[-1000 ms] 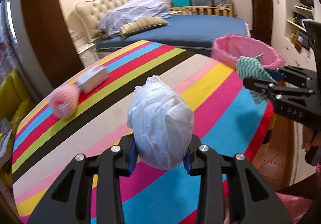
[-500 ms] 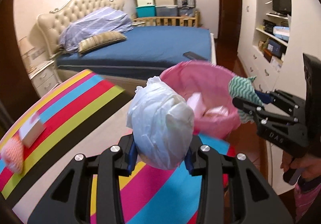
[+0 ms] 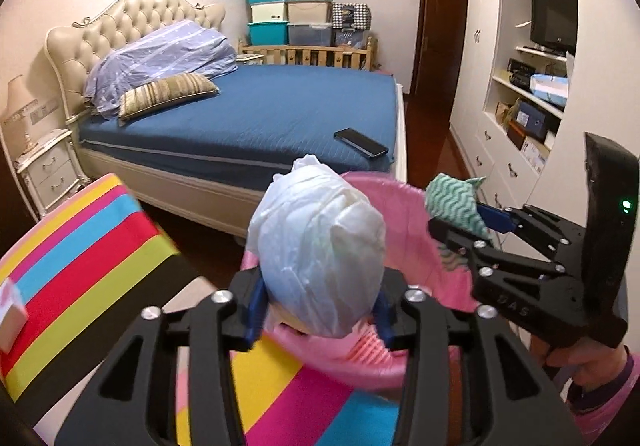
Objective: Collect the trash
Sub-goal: 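Open both tools to drop the plastic bag and cloth into the bin, then grasp the pink foam fruit net with the left tool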
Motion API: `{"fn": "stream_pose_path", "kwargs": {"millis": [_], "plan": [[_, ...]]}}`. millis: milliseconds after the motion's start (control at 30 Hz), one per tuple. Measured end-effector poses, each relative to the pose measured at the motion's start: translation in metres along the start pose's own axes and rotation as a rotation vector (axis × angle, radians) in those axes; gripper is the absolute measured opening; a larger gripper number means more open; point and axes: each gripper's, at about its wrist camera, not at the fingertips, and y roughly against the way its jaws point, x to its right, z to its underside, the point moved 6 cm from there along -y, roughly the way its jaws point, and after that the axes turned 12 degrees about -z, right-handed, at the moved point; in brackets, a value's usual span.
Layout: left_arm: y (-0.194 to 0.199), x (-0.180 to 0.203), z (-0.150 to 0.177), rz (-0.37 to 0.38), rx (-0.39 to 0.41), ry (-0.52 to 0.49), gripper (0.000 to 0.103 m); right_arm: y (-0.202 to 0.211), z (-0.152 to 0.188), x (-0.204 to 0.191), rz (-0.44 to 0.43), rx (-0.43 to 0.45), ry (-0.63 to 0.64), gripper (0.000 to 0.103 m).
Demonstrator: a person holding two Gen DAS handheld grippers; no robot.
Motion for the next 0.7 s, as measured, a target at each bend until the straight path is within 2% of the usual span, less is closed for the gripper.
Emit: {"fn": "stream_pose_path", "kwargs": {"millis": [33,67,100,233,400,500,700], "plan": [[-0.002,-0.001,-0.002,-0.004,0.009,0.005,0.057,-0.002,-0.001,0.005,0.008,0.006,-0.006,0.071],[-0.002,-0.004,-0.003,-0.022,0.023,0.017,0.07,0.001,-0.003,0.007,0.011,0.016,-0.012,0.082],[-0.001,-0.009,-0.003,-0.041,0.039,0.033,0.08,0.003,-0.003,0.01,0.005,0.03,-0.023,0.083],[0.014,-0.03,0.002,-0.11,0.077,0.07,0.095,0.019,0.0,0.013,0.013,0.051,-0.029,0.083],[0.056,-0.073,0.026,-0.239,0.114,0.081,0.098,0.041,0.011,-0.006,0.012,0.053,-0.016,0.083],[0.073,-0.102,0.045,-0.323,0.088,0.078,0.098,0.044,0.013,-0.024,-0.01,0.036,0.009,0.083],[0.101,-0.158,0.095,-0.464,0.012,0.062,0.098,0.03,0.014,-0.094,-0.1,0.007,0.08,0.085]]}}
